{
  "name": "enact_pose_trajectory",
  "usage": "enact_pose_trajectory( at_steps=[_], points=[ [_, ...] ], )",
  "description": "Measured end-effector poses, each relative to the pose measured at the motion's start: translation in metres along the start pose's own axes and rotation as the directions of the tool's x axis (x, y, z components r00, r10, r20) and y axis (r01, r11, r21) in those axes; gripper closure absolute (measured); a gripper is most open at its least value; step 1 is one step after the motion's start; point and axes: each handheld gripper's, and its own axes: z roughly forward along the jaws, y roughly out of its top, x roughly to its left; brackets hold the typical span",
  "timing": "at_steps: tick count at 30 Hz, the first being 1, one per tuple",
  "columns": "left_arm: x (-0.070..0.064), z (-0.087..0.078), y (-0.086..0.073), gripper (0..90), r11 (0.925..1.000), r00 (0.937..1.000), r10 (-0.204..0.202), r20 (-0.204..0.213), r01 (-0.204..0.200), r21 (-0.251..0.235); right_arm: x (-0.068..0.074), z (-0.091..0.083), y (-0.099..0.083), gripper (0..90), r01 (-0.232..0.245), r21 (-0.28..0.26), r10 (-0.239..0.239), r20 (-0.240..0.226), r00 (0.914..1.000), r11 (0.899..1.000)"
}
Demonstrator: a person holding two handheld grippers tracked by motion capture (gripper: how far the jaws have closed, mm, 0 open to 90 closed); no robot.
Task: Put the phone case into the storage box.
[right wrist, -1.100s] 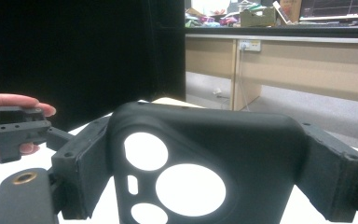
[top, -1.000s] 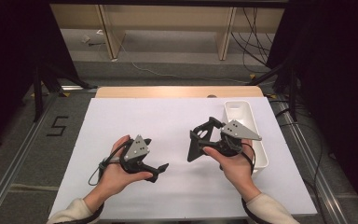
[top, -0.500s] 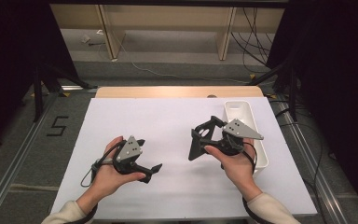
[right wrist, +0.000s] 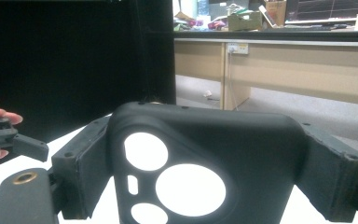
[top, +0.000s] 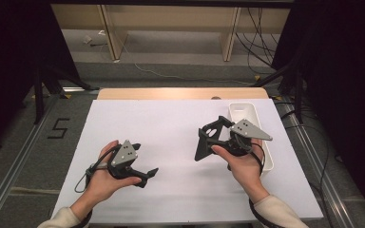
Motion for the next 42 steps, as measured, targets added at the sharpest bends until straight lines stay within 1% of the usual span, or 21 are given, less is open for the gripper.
enact_pose_trajectory(
  at_steps=[10, 20, 28, 42],
  points=[
    [0.002, -0.002, -0.004, 0.0, 1.0, 1.0, 0.002, -0.001, -0.002, 0.009, -0.006, -0.003, 0.003, 15.3, -0.003, -0.004, 0.003, 0.018, 0.9998, 1.0],
    [0.002, -0.001, -0.005, 0.0, 0.9999, 1.0, 0.005, 0.001, -0.005, 0.014, -0.011, -0.005, 0.005, 15.3, -0.009, -0.009, 0.009, 0.03, 0.9995, 1.0],
    [0.002, -0.001, -0.005, 0.0, 0.9999, 1.0, 0.001, 0.003, -0.001, 0.014, -0.015, -0.008, 0.008, 15.3, -0.011, -0.022, 0.012, 0.04, 0.9991, 1.0],
    [0.003, 0.0, -0.007, 0.0, 0.9998, 1.0, 0.005, 0.002, -0.005, 0.019, -0.023, -0.013, 0.014, 15.3, -0.018, -0.045, 0.021, 0.059, 0.998, 0.999]
  ],
)
